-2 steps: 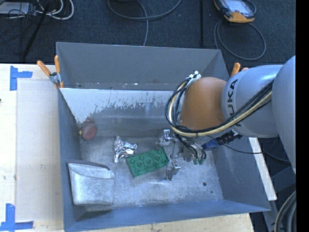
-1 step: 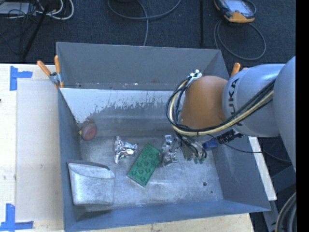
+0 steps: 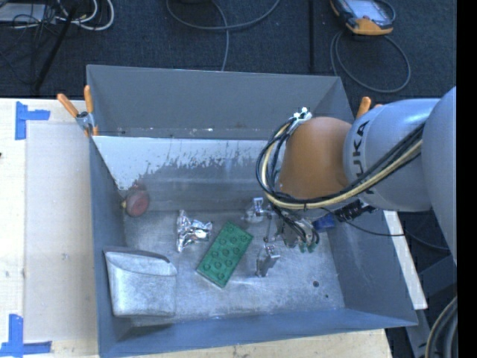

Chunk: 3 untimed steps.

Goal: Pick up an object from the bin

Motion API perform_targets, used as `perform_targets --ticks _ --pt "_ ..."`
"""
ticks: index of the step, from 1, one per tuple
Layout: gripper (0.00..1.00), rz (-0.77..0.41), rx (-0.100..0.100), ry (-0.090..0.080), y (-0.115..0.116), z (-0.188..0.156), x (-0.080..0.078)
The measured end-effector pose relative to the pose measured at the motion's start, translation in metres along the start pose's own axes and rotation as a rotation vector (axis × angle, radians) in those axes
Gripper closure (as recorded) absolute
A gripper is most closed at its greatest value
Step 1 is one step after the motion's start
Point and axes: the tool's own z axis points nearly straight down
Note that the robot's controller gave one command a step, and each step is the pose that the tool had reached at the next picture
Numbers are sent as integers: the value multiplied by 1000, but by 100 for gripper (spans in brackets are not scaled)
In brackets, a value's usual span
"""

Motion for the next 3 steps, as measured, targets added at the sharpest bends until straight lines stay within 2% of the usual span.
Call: perform_targets --ticks 1,2,3 --pt "0 4 1 -10 66 12 -24" --pt "100 6 1 -11 64 12 -24" --pt "100 -317 2 -10 35 -164 -32"
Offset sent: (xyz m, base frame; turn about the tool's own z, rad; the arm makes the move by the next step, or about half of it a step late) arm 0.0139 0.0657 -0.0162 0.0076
